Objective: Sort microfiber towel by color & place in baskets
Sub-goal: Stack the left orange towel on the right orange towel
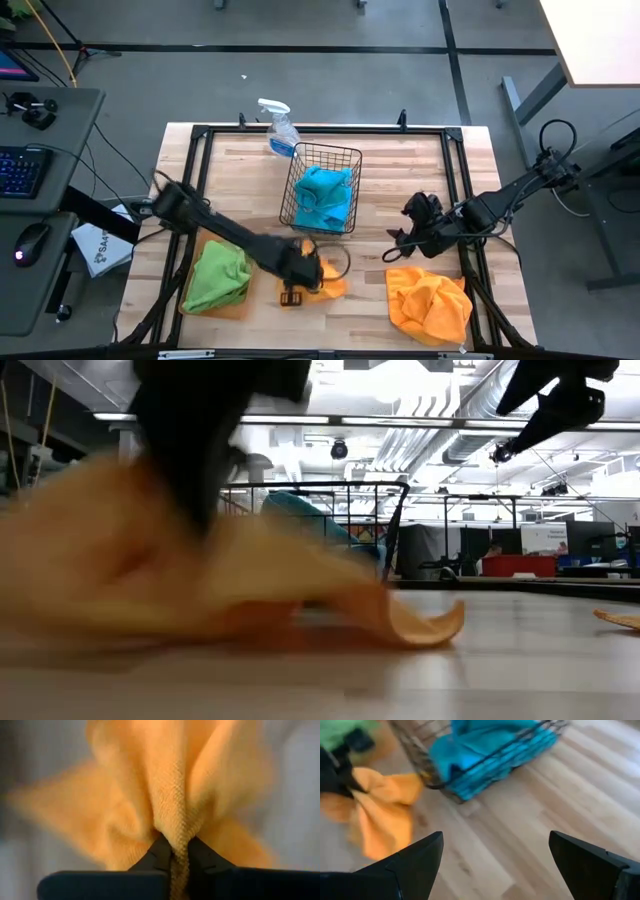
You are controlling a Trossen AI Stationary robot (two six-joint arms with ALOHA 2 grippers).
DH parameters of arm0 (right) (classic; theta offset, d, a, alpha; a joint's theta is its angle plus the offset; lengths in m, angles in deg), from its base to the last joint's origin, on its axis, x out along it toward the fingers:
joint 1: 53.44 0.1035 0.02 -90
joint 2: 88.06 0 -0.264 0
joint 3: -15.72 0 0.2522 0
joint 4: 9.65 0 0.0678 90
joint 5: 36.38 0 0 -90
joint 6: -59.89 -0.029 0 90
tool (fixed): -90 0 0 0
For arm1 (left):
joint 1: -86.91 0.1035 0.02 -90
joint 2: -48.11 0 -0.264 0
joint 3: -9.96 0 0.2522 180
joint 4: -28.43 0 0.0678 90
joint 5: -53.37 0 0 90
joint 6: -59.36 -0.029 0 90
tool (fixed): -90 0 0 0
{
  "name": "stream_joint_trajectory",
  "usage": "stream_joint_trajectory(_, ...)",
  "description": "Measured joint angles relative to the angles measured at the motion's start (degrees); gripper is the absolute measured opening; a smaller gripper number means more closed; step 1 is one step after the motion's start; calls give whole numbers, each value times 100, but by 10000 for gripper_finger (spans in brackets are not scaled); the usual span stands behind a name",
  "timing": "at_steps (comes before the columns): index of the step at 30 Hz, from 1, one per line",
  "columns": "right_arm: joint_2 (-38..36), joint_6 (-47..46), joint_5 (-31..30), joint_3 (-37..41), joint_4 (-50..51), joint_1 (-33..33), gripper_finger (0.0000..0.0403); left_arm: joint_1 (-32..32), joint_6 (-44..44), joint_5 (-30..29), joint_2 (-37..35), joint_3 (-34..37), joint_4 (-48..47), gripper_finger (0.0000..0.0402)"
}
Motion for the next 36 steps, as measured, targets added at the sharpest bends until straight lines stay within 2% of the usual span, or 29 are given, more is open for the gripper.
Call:
stream_joint_trajectory(3,0,439,192,0,-662,2,360,82,-199,-369,-650,-340,91,6)
stream_joint_trajectory(9,0,1948,310,0,-3216,7,360,207,-114,-1278,-1508,-937,11,3)
stream_joint_trajectory(12,44,2674,326,0,-4383,7,360,267,-83,-1649,-1667,-1208,9,2)
stream_joint_trajectory(15,204,3474,358,-2,-5124,0,360,341,-236,-1678,-1607,-1357,20,1)
stream_joint_trajectory(20,579,4428,347,0,-5444,-67,360,453,-372,-1606,-1442,-1382,37,1)
stream_joint_trajectory(30,1434,4691,464,0,-5467,-243,360,485,-638,-1453,-961,-1378,499,1)
stream_joint_trajectory(36,1873,4744,654,0,-5445,-264,360,507,-894,-1455,-917,-1378,827,0)
